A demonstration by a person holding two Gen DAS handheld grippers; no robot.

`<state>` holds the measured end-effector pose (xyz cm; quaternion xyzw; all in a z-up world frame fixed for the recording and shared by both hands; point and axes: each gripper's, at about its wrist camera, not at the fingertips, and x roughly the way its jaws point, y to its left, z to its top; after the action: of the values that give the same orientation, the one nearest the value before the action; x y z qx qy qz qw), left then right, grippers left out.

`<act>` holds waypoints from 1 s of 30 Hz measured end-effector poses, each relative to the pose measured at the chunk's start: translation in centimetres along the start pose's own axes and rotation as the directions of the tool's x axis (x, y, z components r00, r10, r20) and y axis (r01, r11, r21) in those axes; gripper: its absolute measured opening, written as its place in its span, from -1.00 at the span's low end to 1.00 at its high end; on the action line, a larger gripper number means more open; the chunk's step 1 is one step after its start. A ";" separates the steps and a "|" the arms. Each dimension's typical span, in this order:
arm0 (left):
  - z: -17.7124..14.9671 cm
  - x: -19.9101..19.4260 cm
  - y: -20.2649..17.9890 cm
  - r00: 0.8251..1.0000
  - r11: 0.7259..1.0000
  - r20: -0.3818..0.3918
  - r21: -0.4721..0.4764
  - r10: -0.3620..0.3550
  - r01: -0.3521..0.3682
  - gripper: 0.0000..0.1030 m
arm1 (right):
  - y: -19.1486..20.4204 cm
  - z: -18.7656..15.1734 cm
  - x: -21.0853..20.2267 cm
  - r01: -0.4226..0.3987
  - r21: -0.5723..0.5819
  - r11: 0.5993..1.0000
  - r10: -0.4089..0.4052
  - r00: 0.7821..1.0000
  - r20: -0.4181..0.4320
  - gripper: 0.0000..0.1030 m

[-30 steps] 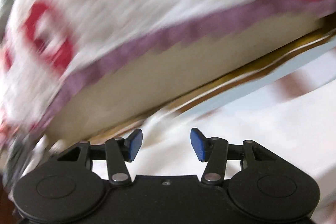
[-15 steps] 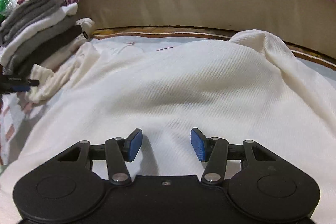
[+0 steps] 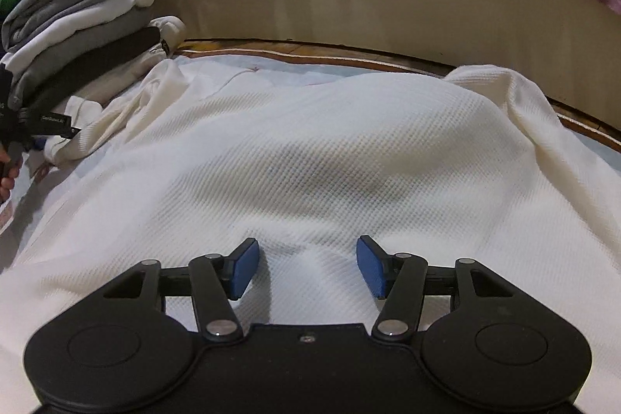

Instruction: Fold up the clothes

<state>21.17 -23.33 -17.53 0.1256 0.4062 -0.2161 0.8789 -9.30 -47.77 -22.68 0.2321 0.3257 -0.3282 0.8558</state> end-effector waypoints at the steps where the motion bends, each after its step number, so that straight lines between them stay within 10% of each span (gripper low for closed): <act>1: 0.3 -0.8 -0.9 1.000 0.998 0.015 0.065 0.022 -0.023 -0.88 | -0.2 0.1 -0.1 -0.007 0.012 1.000 0.007 1.000 -0.001 0.19; 6: 2.4 -9.2 -5.4 0.977 0.917 0.213 0.384 0.019 -0.102 -0.89 | -3.6 1.0 -0.9 -0.066 0.193 0.979 0.066 0.998 0.007 0.19; 9: 7.2 -13.8 -4.8 0.935 0.899 0.349 0.389 0.056 -0.199 -0.88 | -6.1 1.3 -1.8 -0.147 0.271 0.951 0.155 0.988 -0.008 0.21; 17: 24.5 -19.3 2.1 0.762 0.909 0.561 0.039 0.324 -0.416 -0.89 | -8.7 0.8 -2.9 -0.184 0.379 0.907 0.198 0.980 0.002 0.21; 28: 25.1 -9.0 4.6 0.803 0.851 0.328 -0.007 0.498 -0.525 -0.73 | -9.0 0.5 -2.1 -0.175 0.367 0.913 0.205 0.978 -0.043 0.21; 30: 23.8 -9.0 3.6 0.805 0.853 0.348 0.029 0.480 -0.520 -0.02 | -8.8 0.6 -2.1 -0.168 0.354 0.920 0.198 0.979 -0.050 0.21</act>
<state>33.43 -27.15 4.70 0.2441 0.1923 -0.0191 0.9503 -16.55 -53.24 -22.46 0.4228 0.2754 -0.2889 0.8136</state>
